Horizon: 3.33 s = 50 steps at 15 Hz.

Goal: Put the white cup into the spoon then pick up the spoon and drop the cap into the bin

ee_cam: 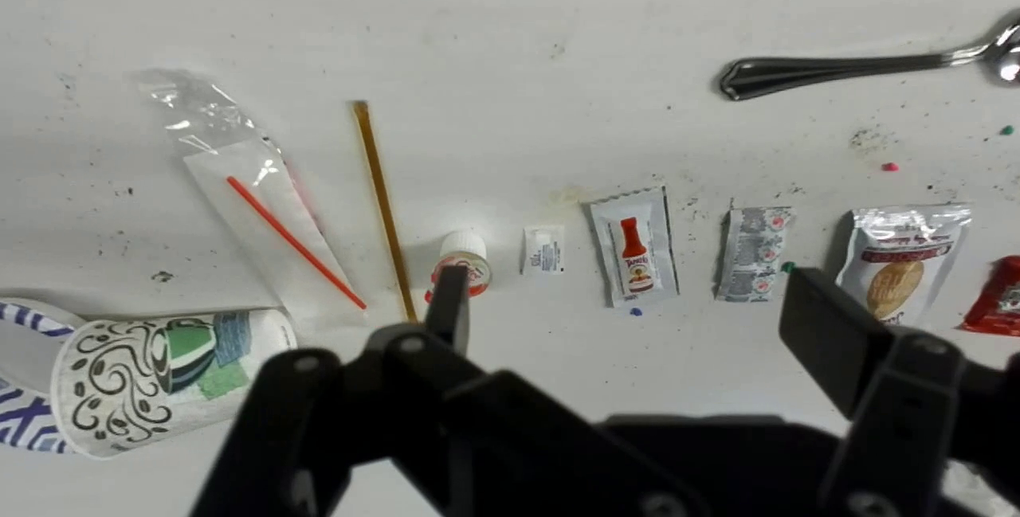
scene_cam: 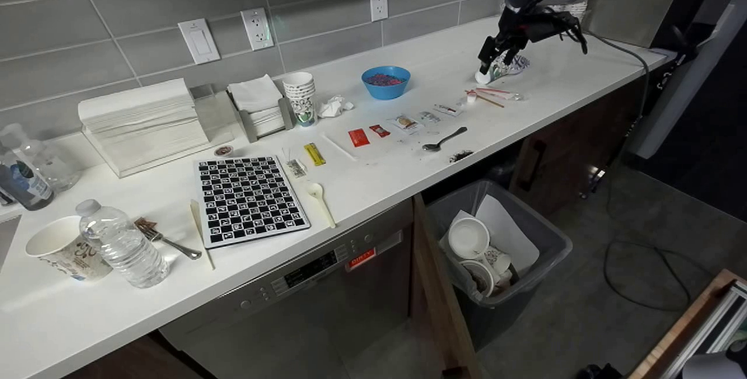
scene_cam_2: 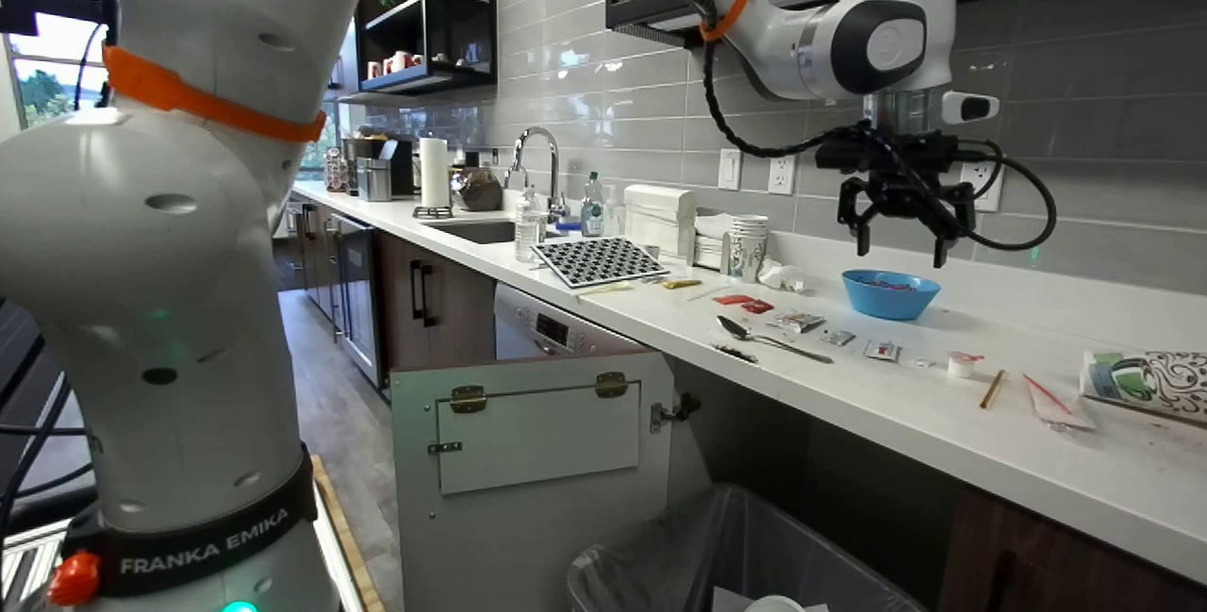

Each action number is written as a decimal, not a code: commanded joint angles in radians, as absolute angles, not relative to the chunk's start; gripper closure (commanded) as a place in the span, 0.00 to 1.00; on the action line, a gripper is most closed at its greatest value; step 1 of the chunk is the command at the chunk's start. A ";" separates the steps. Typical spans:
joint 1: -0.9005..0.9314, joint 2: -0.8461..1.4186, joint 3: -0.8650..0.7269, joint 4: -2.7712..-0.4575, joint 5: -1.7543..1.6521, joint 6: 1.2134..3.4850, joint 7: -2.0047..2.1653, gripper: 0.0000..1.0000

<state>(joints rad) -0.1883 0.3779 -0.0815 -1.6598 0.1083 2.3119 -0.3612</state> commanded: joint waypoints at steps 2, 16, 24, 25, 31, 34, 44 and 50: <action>-0.246 0.563 -0.022 -1.424 0.154 2.216 -0.450 0.00; -0.262 0.922 -0.022 -0.901 0.105 1.811 -0.304 0.00; -0.260 0.968 -0.033 -0.851 0.101 1.838 -0.200 0.00; -0.260 0.975 -0.033 -0.841 0.101 1.838 -0.196 0.00; -0.219 1.014 -0.080 -0.841 0.073 1.994 -0.049 0.00; -0.202 1.032 -0.096 -0.854 0.069 2.074 0.015 0.00; -0.154 1.028 -0.206 -0.913 -0.001 2.158 0.192 0.00; -0.155 1.038 -0.206 -0.912 0.002 2.210 0.210 0.02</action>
<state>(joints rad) -0.1655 1.0395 -0.1940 -0.8882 0.0096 2.1683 0.1816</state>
